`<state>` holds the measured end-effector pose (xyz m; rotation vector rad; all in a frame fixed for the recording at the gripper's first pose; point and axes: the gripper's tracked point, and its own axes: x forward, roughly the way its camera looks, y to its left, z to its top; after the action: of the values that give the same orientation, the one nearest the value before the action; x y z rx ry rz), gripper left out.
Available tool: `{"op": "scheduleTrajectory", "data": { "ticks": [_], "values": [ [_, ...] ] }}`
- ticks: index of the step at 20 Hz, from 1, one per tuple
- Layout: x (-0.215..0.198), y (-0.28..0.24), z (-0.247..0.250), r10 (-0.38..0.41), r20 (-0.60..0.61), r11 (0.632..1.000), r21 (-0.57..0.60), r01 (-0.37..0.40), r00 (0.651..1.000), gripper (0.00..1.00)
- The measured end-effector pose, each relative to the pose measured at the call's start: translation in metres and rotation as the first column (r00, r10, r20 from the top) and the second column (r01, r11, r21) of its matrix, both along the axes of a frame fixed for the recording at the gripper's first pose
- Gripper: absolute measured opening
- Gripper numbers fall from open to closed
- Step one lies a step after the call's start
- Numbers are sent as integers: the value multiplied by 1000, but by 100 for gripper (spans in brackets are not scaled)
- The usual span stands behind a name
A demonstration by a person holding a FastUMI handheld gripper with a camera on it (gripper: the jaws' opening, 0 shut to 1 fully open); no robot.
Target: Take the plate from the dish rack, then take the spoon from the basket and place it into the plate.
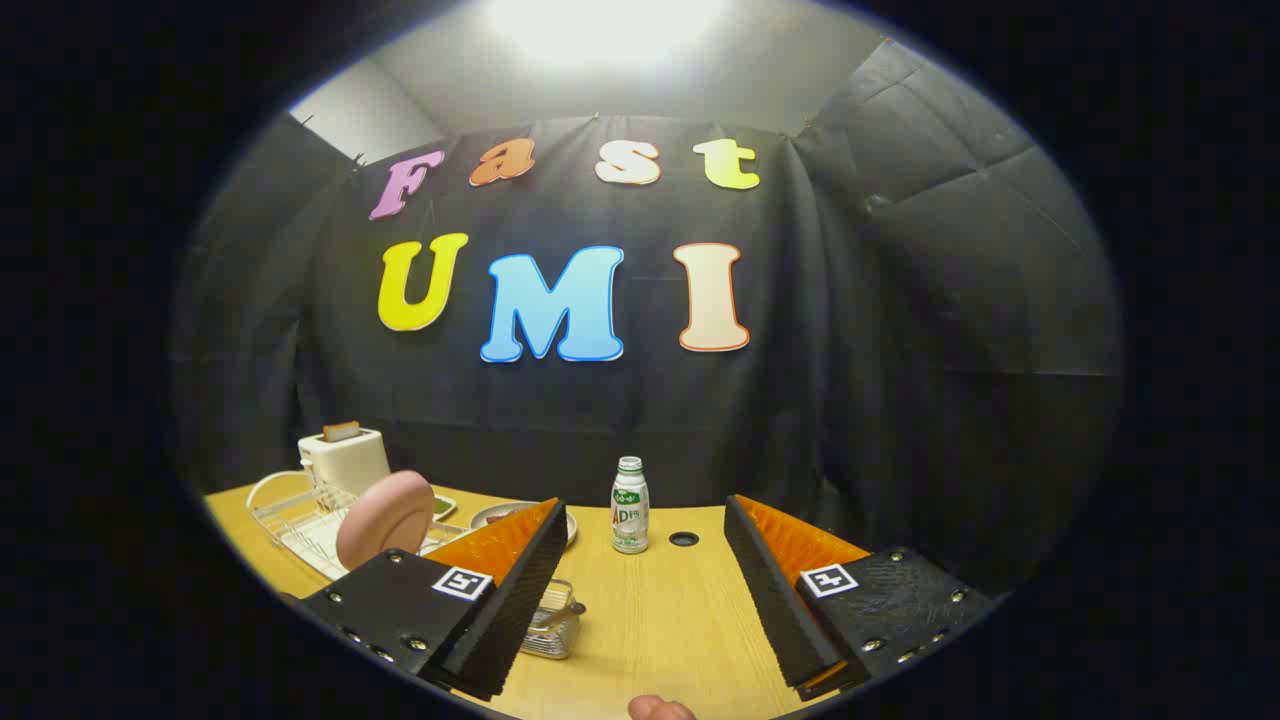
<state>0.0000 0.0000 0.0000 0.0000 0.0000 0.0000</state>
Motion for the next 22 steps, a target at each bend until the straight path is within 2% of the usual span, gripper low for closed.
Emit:
{"op": "scheduleTrajectory", "data": {
  "ticks": [2,6,14,22],
  "values": [
    [0,5,15,-8,3,1000,19,8,1000,97],
    [-2,4,43,-89,18,995,-43,90,996,96],
    [-5,49,82,-147,39,986,-80,149,988,96],
    [1,125,93,-23,-30,999,-43,21,999,96]
  ]
}}
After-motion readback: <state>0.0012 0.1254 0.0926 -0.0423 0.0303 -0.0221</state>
